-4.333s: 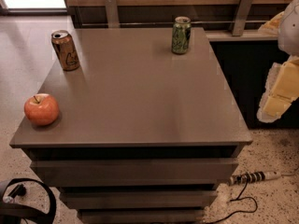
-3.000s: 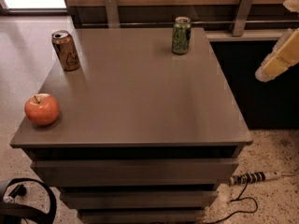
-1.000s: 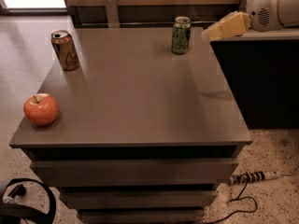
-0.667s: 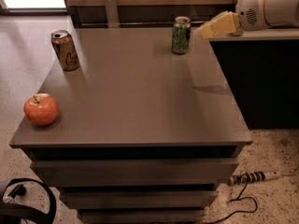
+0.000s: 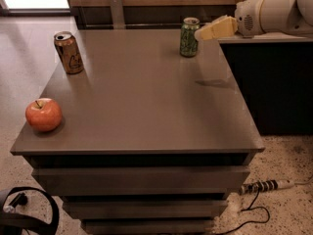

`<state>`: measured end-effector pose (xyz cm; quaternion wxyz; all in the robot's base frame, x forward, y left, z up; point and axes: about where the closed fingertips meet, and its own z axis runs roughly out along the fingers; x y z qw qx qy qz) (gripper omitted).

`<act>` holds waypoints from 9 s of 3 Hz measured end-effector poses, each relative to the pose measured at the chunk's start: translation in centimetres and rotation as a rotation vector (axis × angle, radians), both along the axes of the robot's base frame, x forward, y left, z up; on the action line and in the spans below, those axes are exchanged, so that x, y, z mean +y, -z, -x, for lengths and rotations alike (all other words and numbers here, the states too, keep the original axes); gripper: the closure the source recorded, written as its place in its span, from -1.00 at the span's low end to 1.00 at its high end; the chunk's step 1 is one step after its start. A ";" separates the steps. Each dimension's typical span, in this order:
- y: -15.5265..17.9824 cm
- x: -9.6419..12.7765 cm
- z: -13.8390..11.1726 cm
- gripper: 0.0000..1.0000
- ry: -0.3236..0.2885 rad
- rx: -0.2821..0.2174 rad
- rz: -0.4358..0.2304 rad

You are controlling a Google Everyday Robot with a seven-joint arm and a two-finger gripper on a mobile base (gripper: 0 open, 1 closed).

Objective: Move green can near apple

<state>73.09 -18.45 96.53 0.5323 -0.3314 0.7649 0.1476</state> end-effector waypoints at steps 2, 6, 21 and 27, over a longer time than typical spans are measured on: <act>3.2 2.2 -4.0 -1.00 -0.042 -0.034 -0.116; 8.2 3.7 -9.8 -1.00 -0.104 -0.077 -0.286; 4.9 26.7 12.0 1.00 -0.466 -0.014 -0.281; 9.1 32.8 18.8 0.63 -0.833 0.045 -0.287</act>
Offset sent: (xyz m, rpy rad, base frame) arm 0.0642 0.0277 -0.0514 0.1865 -0.0568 0.0564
